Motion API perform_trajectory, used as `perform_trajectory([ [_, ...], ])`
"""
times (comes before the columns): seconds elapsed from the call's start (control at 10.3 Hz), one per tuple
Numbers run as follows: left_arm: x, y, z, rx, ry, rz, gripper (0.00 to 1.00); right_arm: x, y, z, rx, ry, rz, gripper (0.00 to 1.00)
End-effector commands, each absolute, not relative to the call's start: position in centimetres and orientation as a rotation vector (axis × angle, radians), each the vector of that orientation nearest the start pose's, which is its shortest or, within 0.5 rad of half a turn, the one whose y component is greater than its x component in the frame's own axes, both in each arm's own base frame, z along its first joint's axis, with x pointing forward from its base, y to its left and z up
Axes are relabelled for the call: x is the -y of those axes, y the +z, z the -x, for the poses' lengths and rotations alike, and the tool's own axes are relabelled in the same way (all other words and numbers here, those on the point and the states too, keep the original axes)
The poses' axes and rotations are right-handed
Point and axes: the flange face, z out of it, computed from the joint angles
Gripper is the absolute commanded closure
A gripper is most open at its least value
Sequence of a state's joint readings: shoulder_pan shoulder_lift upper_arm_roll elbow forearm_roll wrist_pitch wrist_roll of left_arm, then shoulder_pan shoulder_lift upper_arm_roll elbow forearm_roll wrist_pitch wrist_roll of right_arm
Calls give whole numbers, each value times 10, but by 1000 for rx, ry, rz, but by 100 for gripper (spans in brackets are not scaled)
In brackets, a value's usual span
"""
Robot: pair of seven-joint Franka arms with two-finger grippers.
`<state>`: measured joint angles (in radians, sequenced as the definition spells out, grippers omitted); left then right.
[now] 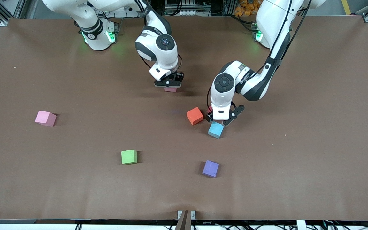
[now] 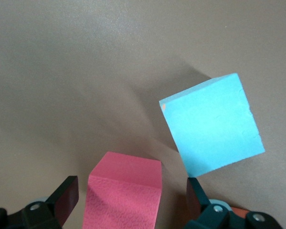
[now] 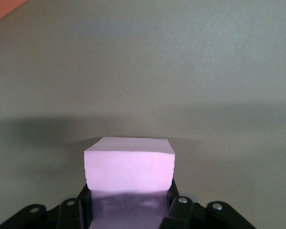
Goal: Arrange blocks into number 1
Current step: 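Place the pink block beside the purple block with the right gripper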
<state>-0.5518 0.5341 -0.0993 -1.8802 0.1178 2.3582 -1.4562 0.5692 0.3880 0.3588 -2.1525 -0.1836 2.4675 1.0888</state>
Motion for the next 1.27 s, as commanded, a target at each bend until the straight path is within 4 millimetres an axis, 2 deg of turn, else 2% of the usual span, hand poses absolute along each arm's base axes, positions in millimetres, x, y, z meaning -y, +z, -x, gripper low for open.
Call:
perform_trajectory([
  [0.0, 381, 221, -506, 1103, -36, 2875, 0, -445, 227, -328, -66, 26, 3156, 100],
  [0.19, 384, 220, -508, 1105, -44, 2886, 0, -444, 224, -328, -62, 27, 3159, 100],
  [0.29, 385, 217, -509, 1108, -49, 2896, 0, -444, 223, -328, -57, 28, 3162, 76],
  [0.39, 387, 216, -509, 1109, -55, 2905, 0, -443, 224, -330, -64, 26, 3161, 1],
  [0.68, 393, 205, -503, 1086, -46, 2910, 0, -442, 226, -333, -72, 22, 3159, 0],
  [0.88, 396, 199, -497, 1068, -37, 2908, 0, -439, 241, -347, -94, -8, 3151, 0],
  [1.07, 400, 201, -494, 1059, -38, 2913, 0, -416, 283, -386, -102, -82, 3141, 0],
  [1.17, 401, 200, -493, 1056, -36, 2911, 0, -395, 301, -415, -91, -102, 3144, 0],
])
